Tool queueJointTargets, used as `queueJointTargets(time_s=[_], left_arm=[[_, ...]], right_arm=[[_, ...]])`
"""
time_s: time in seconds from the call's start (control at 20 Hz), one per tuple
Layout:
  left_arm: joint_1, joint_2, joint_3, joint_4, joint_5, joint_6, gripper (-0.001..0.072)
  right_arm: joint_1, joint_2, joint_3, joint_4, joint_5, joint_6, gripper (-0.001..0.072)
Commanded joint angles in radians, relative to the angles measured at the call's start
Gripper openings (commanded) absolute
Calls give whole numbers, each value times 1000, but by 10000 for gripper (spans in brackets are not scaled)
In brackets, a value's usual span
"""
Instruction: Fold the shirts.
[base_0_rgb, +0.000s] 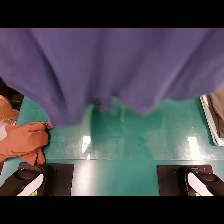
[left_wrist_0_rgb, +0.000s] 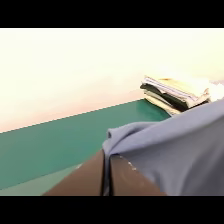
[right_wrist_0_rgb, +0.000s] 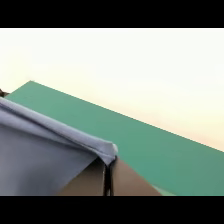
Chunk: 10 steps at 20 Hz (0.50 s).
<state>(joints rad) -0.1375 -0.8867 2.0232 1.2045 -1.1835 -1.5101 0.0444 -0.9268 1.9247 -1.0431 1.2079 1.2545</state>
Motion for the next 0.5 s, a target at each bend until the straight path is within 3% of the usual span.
queueJointTargets(time_s=[0.0,0.25,0.45], left_arm=[[1,-82,-45,111,-42,0,22],[1,-398,-121,135,-114,54,23],[1,-694,-120,135,-61,78,23]], right_arm=[[-21,-100,74,-5,92,58,13],[52,-423,-4,-7,178,91,13],[99,-665,-154,-6,36,88,13]])
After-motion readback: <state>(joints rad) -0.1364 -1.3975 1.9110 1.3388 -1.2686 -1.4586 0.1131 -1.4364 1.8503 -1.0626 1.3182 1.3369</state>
